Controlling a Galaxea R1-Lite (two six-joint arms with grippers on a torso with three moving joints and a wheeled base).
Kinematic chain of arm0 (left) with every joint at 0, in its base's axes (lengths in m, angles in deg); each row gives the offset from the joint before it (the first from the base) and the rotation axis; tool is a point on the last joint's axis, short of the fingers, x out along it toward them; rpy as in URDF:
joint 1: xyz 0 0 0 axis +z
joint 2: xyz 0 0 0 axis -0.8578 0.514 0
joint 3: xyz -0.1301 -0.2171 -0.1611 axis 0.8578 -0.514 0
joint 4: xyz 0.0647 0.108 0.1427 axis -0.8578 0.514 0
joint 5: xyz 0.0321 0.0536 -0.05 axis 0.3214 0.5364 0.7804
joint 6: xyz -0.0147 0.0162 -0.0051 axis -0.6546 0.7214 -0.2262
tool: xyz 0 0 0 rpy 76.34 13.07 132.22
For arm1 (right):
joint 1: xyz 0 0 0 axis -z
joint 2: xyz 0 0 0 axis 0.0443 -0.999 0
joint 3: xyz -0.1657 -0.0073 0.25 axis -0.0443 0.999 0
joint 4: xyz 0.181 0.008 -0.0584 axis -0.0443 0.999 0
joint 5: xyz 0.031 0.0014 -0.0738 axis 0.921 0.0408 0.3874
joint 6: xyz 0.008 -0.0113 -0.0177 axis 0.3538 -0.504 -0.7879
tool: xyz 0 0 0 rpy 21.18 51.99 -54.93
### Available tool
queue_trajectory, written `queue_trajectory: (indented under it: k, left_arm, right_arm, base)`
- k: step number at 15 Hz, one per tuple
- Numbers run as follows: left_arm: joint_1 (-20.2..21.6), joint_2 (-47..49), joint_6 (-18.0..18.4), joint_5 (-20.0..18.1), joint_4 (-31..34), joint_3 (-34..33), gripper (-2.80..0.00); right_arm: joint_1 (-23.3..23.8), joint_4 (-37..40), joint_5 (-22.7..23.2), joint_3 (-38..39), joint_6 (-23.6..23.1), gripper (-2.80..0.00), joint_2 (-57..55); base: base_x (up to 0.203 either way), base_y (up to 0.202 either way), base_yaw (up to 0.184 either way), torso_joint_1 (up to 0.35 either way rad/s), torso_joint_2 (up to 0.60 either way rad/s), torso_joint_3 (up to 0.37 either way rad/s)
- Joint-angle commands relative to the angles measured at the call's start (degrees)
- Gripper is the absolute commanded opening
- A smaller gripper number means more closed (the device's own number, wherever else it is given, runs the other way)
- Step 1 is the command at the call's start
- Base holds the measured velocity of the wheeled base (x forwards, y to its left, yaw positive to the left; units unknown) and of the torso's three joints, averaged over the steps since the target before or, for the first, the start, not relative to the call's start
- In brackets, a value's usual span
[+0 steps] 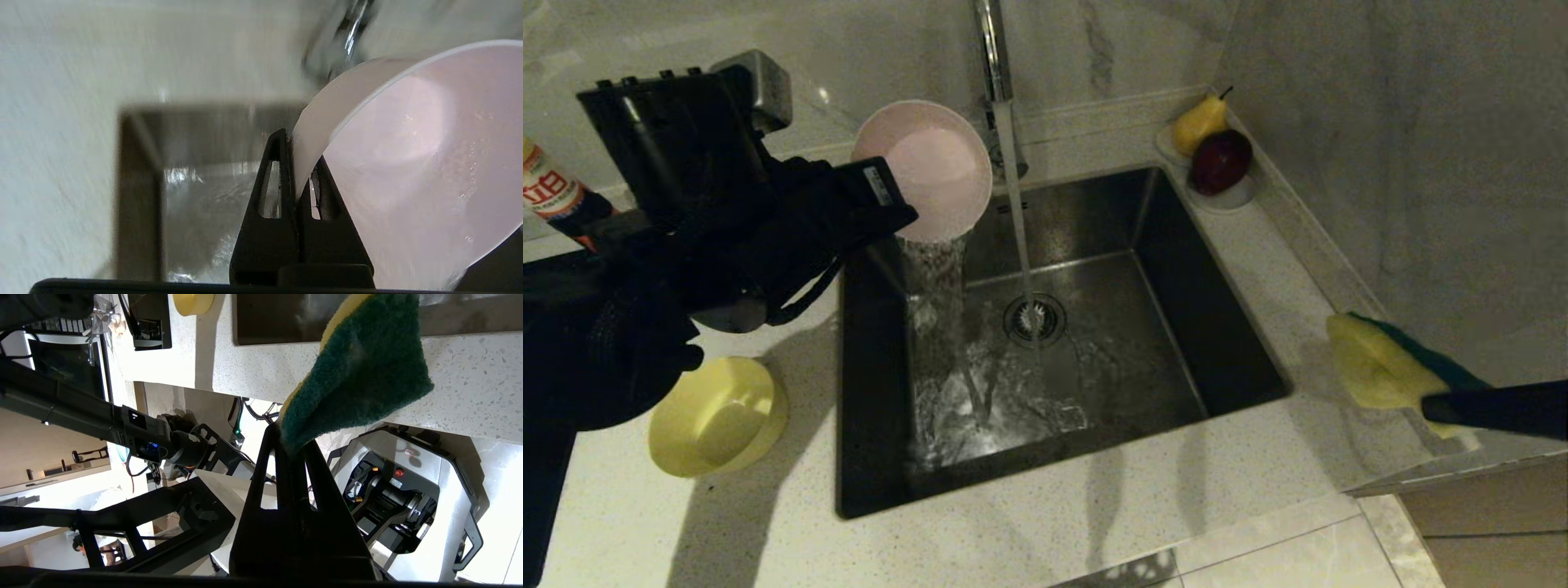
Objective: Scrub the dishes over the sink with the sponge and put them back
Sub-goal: Wash the bowl
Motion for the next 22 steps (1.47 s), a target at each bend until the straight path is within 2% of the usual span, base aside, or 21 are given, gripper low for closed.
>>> queue_trajectory:
  k: [1,6,9,12,16,18,19,20,22]
  left_arm:
    - [0.0,-1.9,2.7,0.1,-6.4,-3.5,-2.8]
    - [0.0,-6.1,6.4,-0.1,-16.1,-8.9,-2.8]
    - [0.0,-9.8,7.4,-1.9,-19.0,-13.0,-2.8]
    - [0.0,-12.0,9.9,-3.1,-21.0,-16.3,-2.8]
    - [-0.1,-13.2,9.7,-3.5,-23.6,-18.3,-2.8]
    - [-0.1,-12.4,9.2,-4.2,-20.7,-18.2,-2.8]
    - [-0.1,-12.2,9.0,-4.6,-16.8,-18.3,-2.8]
    - [-0.3,-12.3,7.8,-5.0,-12.6,-18.1,-2.8]
    - [-0.4,-12.7,4.2,-6.4,0.2,-17.0,-2.8]
  right_arm:
    - [-0.1,0.1,0.2,0.0,0.1,-2.8,-0.3]
    - [-0.1,0.1,0.2,0.1,0.2,-2.8,-0.2]
    - [-0.2,0.1,0.3,0.1,0.2,-2.8,-0.5]
    - [-0.2,0.2,0.3,0.1,0.2,-2.8,-0.6]
    - [-0.3,0.2,0.6,0.2,0.3,-2.8,-0.5]
    - [-0.4,0.2,1.3,0.1,0.3,-2.8,-0.1]
    - [-0.4,0.1,1.7,0.0,0.3,-2.8,0.0]
    - [-0.7,0.2,1.8,-0.2,0.2,-2.8,0.0]
    - [-2.8,0.1,1.7,-0.7,0.1,-2.8,0.1]
  base:
    - [0.0,0.0,0.0,0.0,0.0,0.0]
    - [0.0,0.0,0.0,0.0,0.0,0.0]
    - [0.0,0.0,0.0,0.0,0.0,0.0]
    - [0.0,0.0,0.0,0.0,0.0,0.0]
    - [0.0,0.0,0.0,0.0,0.0,0.0]
    - [0.0,0.0,0.0,0.0,0.0,0.0]
    - [0.0,0.0,0.0,0.0,0.0,0.0]
    - [0.0,0.0,0.0,0.0,0.0,0.0]
    - [0.0,0.0,0.0,0.0,0.0,0.0]
